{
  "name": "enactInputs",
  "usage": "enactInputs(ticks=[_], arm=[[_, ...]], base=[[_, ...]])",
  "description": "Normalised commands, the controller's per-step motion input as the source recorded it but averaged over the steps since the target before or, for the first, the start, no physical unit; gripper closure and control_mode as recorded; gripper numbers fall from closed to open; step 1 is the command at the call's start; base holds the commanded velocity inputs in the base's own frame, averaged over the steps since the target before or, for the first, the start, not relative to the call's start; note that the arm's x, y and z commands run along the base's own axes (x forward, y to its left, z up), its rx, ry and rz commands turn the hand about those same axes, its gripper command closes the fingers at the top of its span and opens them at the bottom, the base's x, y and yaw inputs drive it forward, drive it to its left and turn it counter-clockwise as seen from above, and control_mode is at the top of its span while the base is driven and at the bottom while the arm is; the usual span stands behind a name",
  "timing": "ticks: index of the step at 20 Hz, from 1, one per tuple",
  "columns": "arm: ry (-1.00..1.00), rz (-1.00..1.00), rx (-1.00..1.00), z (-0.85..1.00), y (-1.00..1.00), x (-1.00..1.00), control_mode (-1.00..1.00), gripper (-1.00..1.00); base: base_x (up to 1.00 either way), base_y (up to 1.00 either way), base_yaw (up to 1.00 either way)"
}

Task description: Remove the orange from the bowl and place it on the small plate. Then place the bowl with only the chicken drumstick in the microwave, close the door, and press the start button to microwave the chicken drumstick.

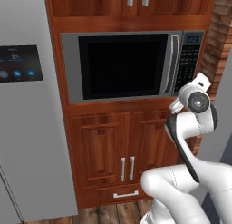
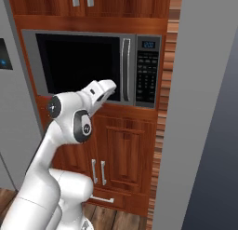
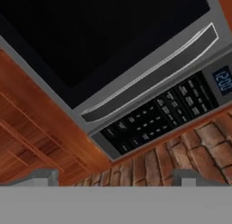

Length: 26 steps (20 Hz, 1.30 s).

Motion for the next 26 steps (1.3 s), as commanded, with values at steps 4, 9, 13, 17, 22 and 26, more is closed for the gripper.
enactInputs(ticks=[4, 9, 13, 17, 22, 26], arm=[[0.00, 0.00, 0.01, -0.19, 0.00, 0.00, -1.00, -1.00], [0.00, 0.00, 0.10, -0.15, 0.00, 0.05, -1.00, -1.00], [0.00, -0.03, 0.27, -0.18, 0.00, 0.00, -1.00, -1.00], [0.00, -0.05, 0.32, -0.22, -0.01, 0.00, -1.00, -1.00], [0.00, -0.01, 0.30, -0.12, -0.07, 0.00, -1.00, -1.00], [0.00, 0.00, 0.22, -0.01, -0.12, 0.02, -1.00, -1.00]], base=[[0.00, 0.00, 0.00], [0.00, 0.00, 0.00], [0.00, 0.00, 0.00], [0.00, 0.00, 0.00], [0.00, 0.00, 0.00], [0.00, 0.00, 0.00]])
